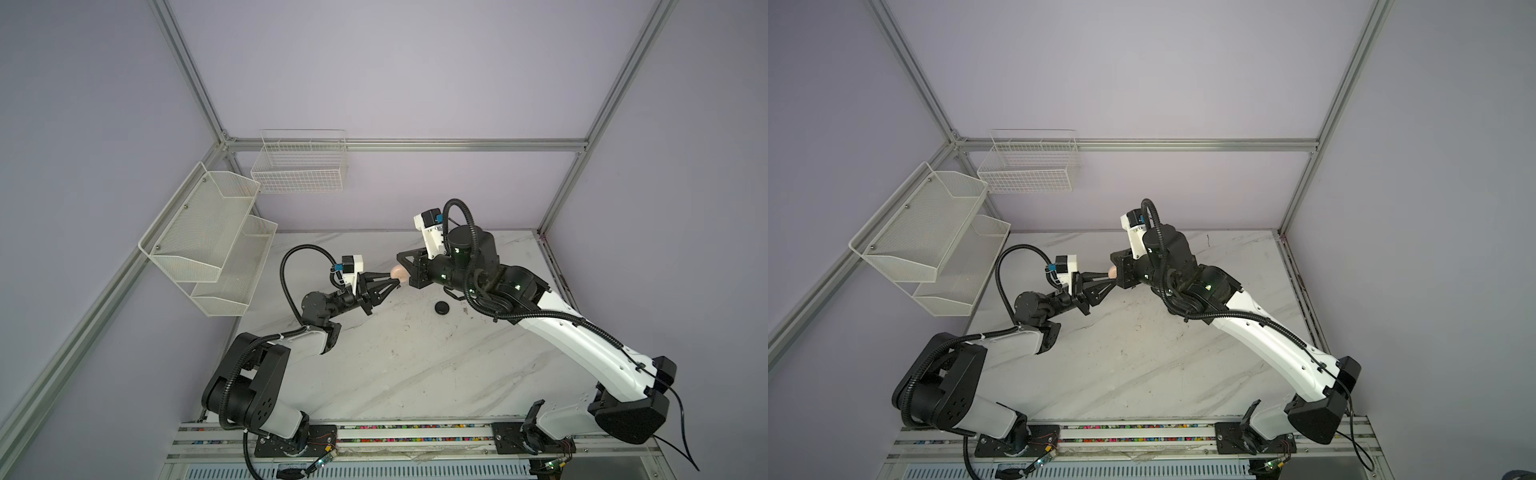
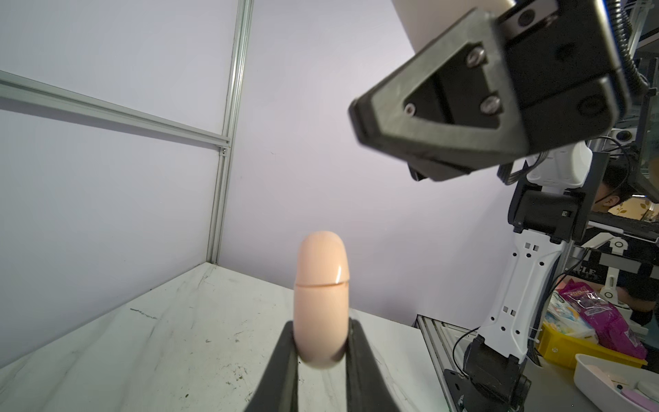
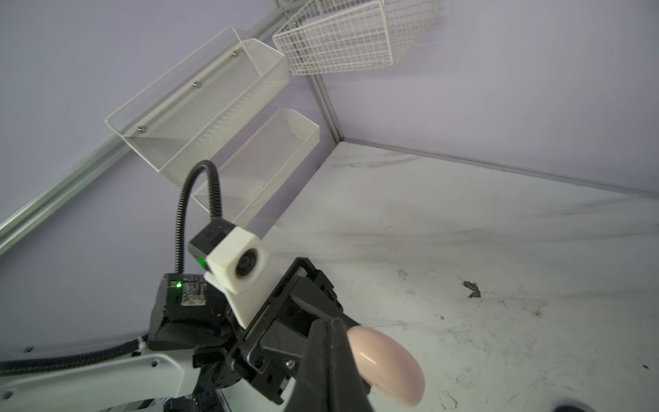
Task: Insert wireless bluetooth earbuds into charging case
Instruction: Pass the charging case.
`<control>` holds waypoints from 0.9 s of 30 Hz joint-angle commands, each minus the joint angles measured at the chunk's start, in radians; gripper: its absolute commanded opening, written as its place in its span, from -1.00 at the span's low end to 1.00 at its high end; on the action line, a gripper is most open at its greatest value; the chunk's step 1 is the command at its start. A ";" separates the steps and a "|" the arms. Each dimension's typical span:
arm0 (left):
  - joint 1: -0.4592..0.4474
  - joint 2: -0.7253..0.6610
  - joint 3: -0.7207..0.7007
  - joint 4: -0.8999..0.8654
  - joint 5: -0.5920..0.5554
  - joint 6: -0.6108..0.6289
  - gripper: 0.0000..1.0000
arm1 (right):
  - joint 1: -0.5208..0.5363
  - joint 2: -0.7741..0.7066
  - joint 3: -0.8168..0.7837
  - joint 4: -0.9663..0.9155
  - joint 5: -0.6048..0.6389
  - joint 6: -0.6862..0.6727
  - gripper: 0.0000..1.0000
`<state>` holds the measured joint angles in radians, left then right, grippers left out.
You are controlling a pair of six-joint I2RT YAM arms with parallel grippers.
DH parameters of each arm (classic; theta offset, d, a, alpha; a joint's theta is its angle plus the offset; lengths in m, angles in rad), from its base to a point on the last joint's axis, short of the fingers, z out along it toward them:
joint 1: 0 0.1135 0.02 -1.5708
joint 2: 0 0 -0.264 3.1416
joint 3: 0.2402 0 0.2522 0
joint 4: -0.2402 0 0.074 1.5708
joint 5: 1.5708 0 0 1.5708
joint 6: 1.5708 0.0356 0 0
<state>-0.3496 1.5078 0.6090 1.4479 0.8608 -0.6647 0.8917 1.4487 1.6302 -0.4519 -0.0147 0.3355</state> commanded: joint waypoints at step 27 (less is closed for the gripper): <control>0.000 -0.060 -0.025 0.054 -0.063 0.029 -1.00 | 0.066 -0.004 -0.118 -0.020 0.100 0.092 -1.00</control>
<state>-0.3546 1.4990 0.6086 1.4120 0.8455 -0.6502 0.9508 1.4548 1.5501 -0.4221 0.0868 0.3965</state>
